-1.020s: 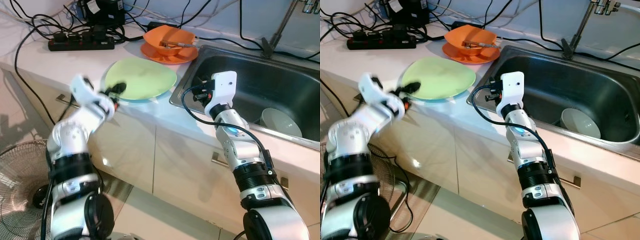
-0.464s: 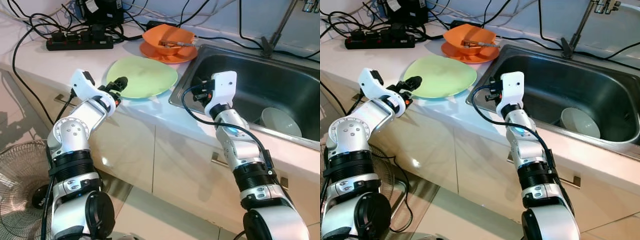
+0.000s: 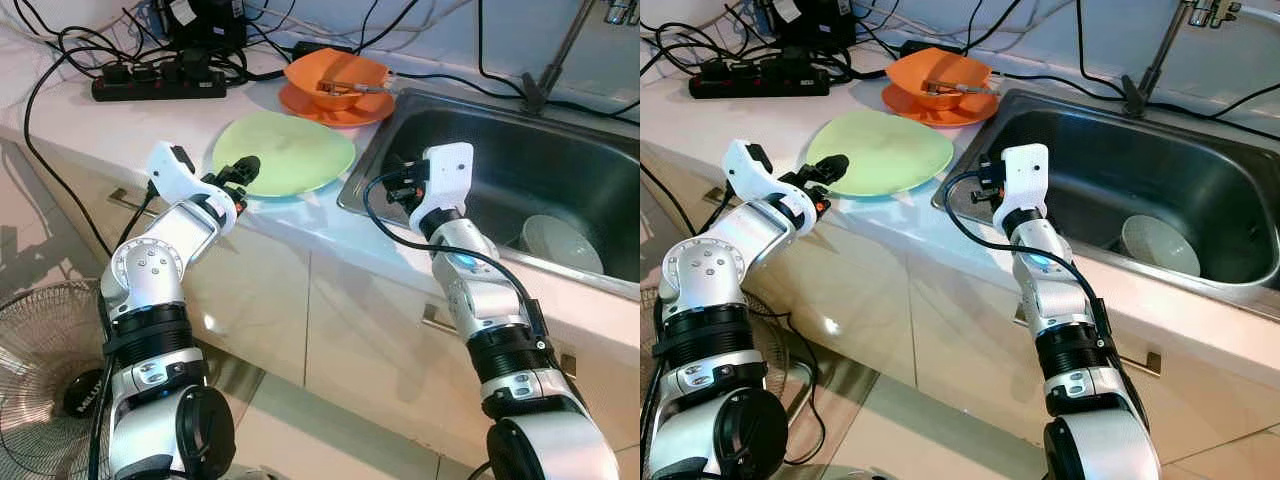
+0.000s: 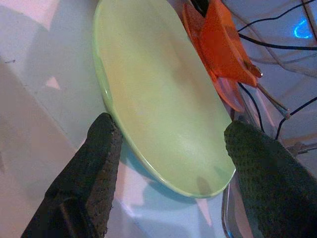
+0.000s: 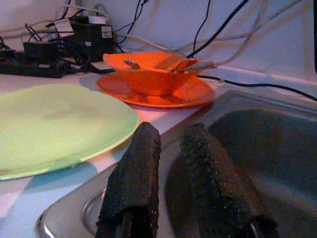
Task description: Kitchen organization
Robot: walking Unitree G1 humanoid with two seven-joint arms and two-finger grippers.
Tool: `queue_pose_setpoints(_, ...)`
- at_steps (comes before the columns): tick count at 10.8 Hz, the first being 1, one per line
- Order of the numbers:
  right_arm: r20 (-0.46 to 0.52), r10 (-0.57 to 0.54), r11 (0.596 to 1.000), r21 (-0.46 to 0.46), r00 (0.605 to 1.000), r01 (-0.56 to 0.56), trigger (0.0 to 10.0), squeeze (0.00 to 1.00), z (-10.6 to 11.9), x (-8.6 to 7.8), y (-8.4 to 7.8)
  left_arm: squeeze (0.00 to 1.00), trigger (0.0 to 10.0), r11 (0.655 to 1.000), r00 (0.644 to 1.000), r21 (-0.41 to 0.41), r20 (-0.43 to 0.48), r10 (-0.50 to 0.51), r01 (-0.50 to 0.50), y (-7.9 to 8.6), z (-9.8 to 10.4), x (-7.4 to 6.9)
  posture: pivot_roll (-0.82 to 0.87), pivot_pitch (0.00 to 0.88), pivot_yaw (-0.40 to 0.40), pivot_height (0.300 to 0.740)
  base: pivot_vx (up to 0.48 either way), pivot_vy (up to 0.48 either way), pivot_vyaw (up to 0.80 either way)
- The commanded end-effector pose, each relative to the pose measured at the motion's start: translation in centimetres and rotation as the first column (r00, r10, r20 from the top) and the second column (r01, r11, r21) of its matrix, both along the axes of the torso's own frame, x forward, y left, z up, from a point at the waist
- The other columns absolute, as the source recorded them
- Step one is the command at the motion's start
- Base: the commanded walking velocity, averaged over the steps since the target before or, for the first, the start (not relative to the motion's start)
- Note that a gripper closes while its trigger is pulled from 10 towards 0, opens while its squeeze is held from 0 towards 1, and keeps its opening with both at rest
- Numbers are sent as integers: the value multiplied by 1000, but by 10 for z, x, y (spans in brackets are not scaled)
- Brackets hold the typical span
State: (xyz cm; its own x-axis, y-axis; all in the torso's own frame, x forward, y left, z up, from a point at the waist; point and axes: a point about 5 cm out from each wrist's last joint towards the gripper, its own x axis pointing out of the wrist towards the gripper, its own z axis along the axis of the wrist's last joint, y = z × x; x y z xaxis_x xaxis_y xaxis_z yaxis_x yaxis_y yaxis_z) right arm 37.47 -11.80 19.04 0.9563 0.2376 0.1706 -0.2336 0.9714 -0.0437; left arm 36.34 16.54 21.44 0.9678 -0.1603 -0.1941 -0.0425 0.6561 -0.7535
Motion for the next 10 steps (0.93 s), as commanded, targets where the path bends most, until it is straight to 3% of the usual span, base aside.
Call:
queue_pose_setpoints(1,11,-15,1000,6,1000,15,10000,0,4,0,-4,0,10000,1000,1000,5,-10,0,0,-2,0,-1,128,90,-18,740,0,0,0)
queue_pose_setpoints(10,7,-17,1000,4,1000,17,10000,0,4,0,-5,0,10000,1000,999,-25,-43,-1,0,-14,-9,8,117,92,-20,740,0,0,0)
